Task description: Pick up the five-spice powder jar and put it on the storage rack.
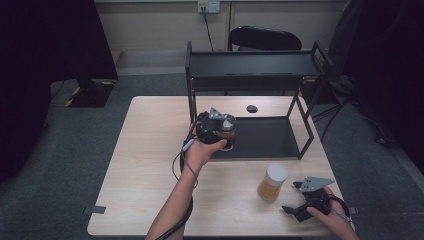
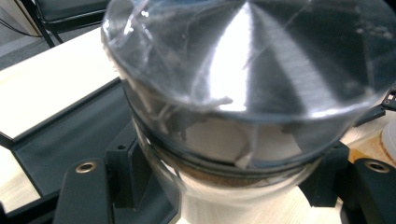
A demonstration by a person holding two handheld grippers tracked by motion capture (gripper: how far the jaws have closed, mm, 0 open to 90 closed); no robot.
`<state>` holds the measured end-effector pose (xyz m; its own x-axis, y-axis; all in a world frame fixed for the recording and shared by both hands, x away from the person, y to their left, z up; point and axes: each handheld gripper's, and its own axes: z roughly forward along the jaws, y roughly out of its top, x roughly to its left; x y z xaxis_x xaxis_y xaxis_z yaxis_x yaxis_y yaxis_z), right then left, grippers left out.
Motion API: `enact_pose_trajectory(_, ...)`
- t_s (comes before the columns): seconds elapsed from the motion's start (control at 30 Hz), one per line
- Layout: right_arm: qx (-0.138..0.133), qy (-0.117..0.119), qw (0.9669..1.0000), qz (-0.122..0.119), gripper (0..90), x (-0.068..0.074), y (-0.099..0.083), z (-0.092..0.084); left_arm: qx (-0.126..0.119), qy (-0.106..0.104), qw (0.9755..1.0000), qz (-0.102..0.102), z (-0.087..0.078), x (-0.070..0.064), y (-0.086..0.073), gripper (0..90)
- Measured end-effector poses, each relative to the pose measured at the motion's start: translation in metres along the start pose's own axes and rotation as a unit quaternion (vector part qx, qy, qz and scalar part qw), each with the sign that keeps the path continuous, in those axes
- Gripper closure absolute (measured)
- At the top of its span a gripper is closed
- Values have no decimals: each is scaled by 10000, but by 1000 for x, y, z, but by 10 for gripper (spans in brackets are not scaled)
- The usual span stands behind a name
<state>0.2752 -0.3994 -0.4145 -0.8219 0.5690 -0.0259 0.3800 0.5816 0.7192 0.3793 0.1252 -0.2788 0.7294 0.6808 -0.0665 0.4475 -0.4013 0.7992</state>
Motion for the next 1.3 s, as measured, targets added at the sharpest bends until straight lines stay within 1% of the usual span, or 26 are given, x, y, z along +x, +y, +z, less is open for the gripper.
enact_pose_trajectory(0.1,0,0,10000,0,0,0,0,0,-14,20,10000,39,-2,-1,6,309)
enact_pose_trajectory(0.17,-1,0,10000,0,0,0,0,0,-38,13,10000,29,-3,-1,10,309)
enact_pose_trajectory(0.33,-2,1,10000,-1,0,0,0,0,-1,-2,10000,93,-5,-2,20,309)
enact_pose_trajectory(0.53,-7,-3,10000,0,0,0,0,0,-29,-78,9999,58,-7,0,30,309)
enact_pose_trajectory(0.63,-7,-4,10000,-1,0,0,0,0,-11,-43,9999,112,-10,-2,36,309)
enact_pose_trajectory(0.73,-7,-4,10000,0,0,0,0,0,-45,-53,9999,74,-13,-2,41,309)
enact_pose_trajectory(0.9,-8,-3,10000,-2,0,0,0,0,-57,-53,9999,141,-19,-3,53,309)
enact_pose_trajectory(1.03,-6,-3,10000,3,0,0,0,0,-111,-51,9998,148,-24,-4,60,309)
enact_pose_trajectory(1.3,-6,-3,10000,1,0,0,0,0,-120,0,9997,209,-31,-7,77,309)
